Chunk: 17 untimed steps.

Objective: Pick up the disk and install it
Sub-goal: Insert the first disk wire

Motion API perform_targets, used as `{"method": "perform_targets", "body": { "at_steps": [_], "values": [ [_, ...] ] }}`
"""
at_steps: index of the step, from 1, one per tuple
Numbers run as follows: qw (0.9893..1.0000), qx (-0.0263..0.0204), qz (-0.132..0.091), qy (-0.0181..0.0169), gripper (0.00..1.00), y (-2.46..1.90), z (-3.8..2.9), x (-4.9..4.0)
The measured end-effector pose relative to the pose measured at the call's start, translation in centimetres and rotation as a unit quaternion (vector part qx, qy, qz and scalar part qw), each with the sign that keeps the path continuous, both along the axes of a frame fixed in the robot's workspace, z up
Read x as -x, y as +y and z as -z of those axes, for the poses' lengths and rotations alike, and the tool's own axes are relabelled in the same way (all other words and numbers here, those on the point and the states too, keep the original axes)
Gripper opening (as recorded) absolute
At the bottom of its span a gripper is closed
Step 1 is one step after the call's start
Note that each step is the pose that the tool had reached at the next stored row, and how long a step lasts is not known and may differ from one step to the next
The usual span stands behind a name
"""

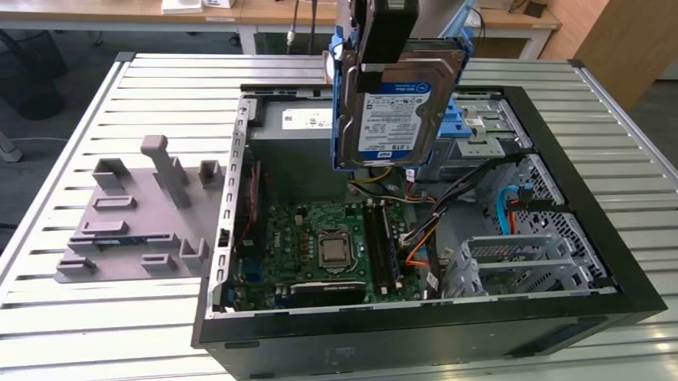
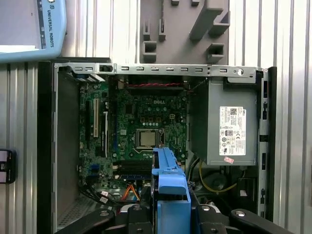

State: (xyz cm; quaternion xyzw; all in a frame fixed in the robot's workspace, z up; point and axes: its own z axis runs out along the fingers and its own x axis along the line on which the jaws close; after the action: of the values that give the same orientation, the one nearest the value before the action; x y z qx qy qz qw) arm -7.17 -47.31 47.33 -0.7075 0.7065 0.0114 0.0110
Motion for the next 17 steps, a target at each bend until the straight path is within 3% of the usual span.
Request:
{"method": "perform_targets", "body": {
  "at_steps": [17],
  "values": [
    [1.0000,-0.0001,0.000,0.0000,0.36,-0.05,0.02,-0.10]
  ]
}}
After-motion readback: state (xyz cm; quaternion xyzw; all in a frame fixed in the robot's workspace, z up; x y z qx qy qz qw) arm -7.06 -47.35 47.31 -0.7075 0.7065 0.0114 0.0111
